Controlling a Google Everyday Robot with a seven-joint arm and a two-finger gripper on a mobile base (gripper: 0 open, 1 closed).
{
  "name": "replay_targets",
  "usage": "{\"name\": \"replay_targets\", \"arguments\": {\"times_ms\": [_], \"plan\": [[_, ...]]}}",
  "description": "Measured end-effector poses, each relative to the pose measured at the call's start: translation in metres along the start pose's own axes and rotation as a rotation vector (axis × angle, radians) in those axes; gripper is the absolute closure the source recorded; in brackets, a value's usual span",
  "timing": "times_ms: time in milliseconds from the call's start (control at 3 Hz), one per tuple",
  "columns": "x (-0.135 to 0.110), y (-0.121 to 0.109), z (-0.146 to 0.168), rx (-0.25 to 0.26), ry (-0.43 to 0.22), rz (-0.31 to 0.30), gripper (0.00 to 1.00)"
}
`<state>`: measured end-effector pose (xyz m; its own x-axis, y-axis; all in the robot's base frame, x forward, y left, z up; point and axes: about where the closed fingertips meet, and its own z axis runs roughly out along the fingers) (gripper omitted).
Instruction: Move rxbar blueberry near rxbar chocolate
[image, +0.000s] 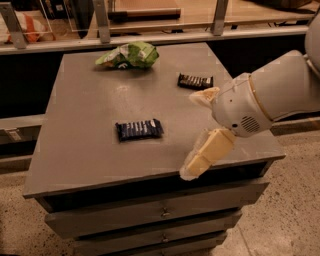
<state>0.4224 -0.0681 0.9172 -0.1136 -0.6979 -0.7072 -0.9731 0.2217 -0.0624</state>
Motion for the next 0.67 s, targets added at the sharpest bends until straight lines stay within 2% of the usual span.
{"name": "replay_targets", "arguments": {"times_ms": [333,667], "plan": [[-0.018,0.000,0.027,-0.008,-0.072,-0.010,0.00],[-0.031,0.010,0.065,0.049,-0.144,-0.007,0.00]]}}
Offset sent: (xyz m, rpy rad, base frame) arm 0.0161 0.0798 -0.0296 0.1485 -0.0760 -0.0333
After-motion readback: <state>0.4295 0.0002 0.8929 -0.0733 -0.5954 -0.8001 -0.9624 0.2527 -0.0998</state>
